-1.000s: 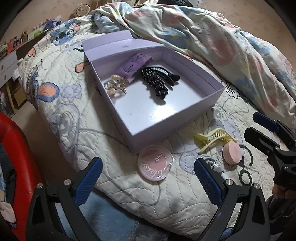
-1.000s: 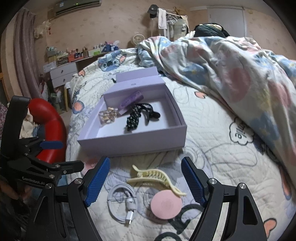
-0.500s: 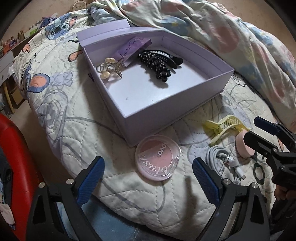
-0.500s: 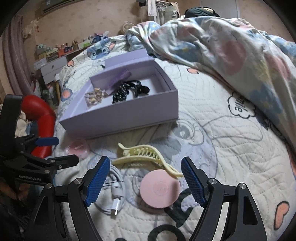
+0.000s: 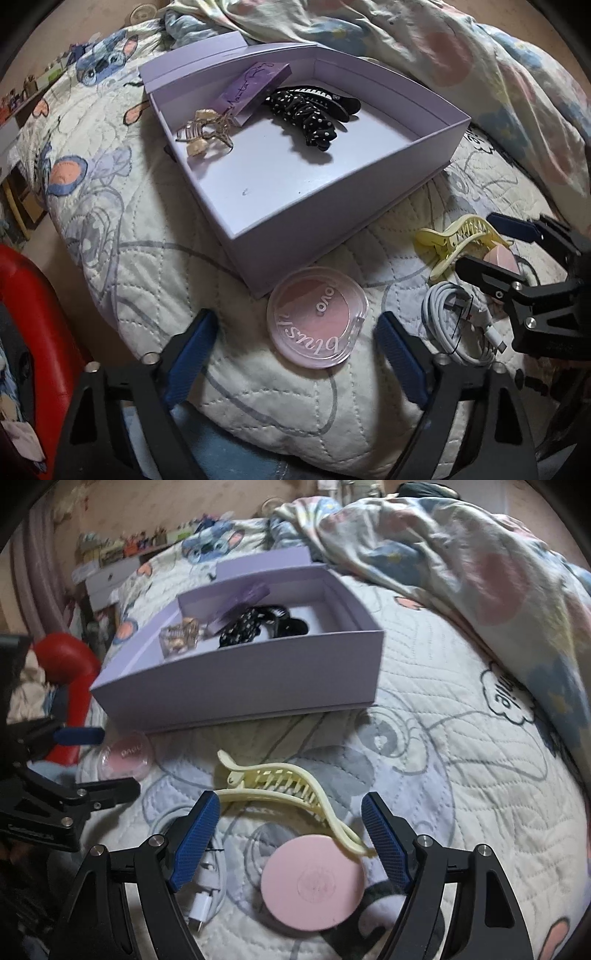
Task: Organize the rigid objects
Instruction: 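Grasp the pink blush case with the left gripper while the right gripper grasps the yellow claw clip, then lift the blush case and yellow claw clip and carry them toward the box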
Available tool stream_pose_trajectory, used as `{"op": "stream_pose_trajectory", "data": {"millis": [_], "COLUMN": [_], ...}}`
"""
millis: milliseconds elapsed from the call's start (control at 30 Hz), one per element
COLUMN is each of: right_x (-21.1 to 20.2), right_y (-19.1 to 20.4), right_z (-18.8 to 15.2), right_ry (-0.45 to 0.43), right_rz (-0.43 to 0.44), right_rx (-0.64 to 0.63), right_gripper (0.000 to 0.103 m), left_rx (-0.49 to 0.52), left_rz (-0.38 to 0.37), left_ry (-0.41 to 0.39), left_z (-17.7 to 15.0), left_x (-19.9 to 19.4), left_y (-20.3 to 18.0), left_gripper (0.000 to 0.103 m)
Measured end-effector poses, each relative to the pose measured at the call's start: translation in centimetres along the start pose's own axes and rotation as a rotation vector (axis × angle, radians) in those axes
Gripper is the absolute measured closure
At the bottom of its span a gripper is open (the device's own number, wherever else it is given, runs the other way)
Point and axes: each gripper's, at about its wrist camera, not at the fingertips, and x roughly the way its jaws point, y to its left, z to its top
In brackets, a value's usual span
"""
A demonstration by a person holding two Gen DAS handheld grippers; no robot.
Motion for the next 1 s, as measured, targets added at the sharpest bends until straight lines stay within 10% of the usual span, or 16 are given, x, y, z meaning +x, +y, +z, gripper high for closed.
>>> {"op": "stream_pose_trajectory", "data": {"millis": [233,467,1000], "right_x": [1.0,1.6,-0.3], "right_y": [0.5,0.2,0.1], "right_z": [0.6,0.7,0.5], "right_ry": [0.029,0.051,0.031], "right_rz": [0.041,0.002,0.061], "right_rx": [-0.061,-0.08,-0.041], "right_gripper": [0.04,0.078,0.086], "left_rx": [0.063,0.103,0.061], "left_rz": [-0.004,-0.011,-0.056], "left_ry": [-0.016,-0.029,-0.034], "left_z": [0.0,-0.3,-0.6], "left_x": [-0.1,-0.3,-1.6], "left_y": [-0.3,-0.7,-0.6], "left_gripper": [0.031,0.042,0.051]}}
